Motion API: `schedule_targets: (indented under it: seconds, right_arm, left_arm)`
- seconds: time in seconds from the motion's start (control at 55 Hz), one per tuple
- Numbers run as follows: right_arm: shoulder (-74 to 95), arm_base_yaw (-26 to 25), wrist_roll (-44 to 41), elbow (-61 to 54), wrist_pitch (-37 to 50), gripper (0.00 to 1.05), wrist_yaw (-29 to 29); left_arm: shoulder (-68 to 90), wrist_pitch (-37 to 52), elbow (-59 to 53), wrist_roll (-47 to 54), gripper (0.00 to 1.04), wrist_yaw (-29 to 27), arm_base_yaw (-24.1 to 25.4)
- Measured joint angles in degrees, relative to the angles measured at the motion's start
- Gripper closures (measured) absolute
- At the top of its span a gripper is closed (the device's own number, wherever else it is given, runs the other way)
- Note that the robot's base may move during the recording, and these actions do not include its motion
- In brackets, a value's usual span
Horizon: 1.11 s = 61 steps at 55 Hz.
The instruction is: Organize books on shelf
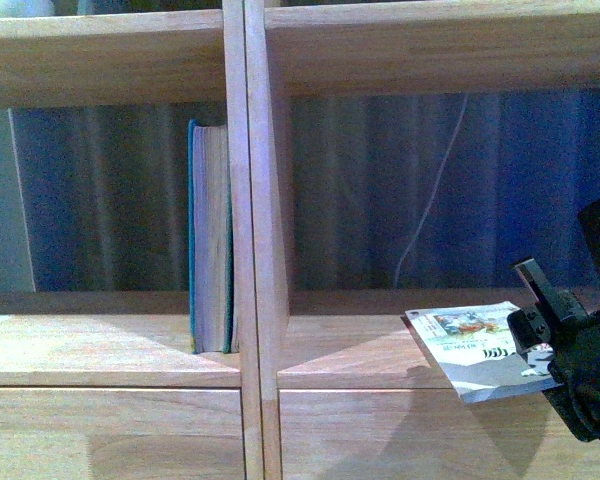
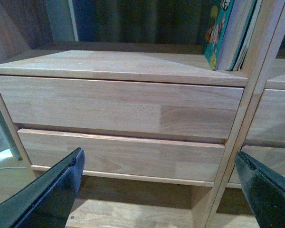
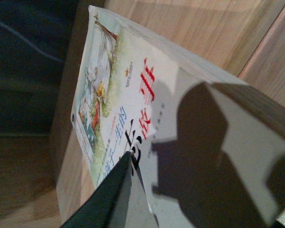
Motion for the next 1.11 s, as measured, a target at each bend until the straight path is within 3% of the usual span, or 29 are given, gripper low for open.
schedule_targets:
  seconds: [0.2,0.709,1.108]
  right_arm:
    - [-0.1,-0.2,0.0,-0.4,1.1,0.96,-0.4]
    - [-7.7,-4.6,-3.5,-5.3,3.3,0.97,-7.1]
    - [-24.2,-15.5,-10.6,-7.7,6.7,0.97,-25.9]
  left_arm:
    - [0.0,0.0,0.0,0.0,0.07,0.0,0.0]
    - [0.0,0.0,0.0,0.0,0.07,0.0,0.0]
    - [0.0,0.0,0.0,0.0,0.07,0.0,0.0]
